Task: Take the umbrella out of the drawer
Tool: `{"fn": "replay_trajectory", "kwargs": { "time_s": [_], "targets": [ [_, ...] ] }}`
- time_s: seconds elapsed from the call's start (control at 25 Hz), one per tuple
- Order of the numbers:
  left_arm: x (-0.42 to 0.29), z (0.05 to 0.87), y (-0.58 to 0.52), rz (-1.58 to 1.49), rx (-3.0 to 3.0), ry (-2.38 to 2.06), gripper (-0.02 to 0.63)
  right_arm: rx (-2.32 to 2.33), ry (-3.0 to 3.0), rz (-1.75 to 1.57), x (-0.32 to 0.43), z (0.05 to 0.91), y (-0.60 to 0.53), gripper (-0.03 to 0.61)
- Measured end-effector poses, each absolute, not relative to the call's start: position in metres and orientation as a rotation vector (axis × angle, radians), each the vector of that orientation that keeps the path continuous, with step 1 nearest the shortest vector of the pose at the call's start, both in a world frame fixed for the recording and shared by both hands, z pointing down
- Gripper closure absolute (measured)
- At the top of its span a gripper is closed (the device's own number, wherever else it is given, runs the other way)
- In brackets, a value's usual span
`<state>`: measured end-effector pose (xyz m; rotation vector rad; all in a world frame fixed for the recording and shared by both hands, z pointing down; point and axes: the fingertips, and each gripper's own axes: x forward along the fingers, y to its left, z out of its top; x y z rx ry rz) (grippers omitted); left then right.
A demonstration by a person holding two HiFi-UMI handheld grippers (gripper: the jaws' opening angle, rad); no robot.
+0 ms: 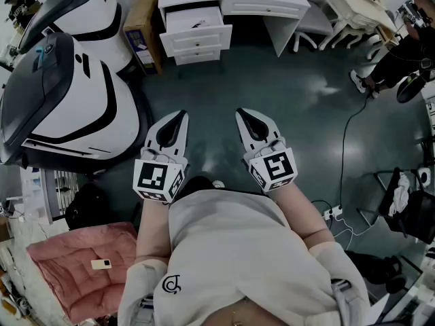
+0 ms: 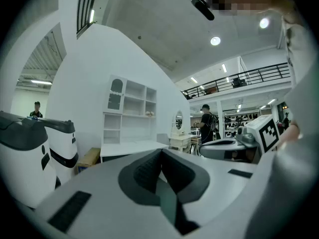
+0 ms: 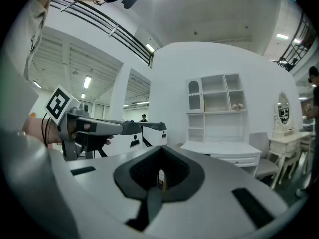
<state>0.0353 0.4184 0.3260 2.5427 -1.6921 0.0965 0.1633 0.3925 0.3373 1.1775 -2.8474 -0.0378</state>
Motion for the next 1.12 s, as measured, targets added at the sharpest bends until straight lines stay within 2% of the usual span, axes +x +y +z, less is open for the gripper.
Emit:
{"fn": "replay_trajectory", "kwargs": {
  "time_s": [0.72, 1.12],
  "targets": [
    [0.029, 0.330, 0.408, 0.117, 2.527, -1.695, 0.601, 1.212, -2.857, 0.047, 0.162, 0.346, 0.380, 0.572],
    [0.006, 0.355, 0.354, 0.123, 2.496, -1.681, 0.601, 1.204, -2.827, 0.078, 0.139, 0.369, 0.328, 0.572]
  ]
}}
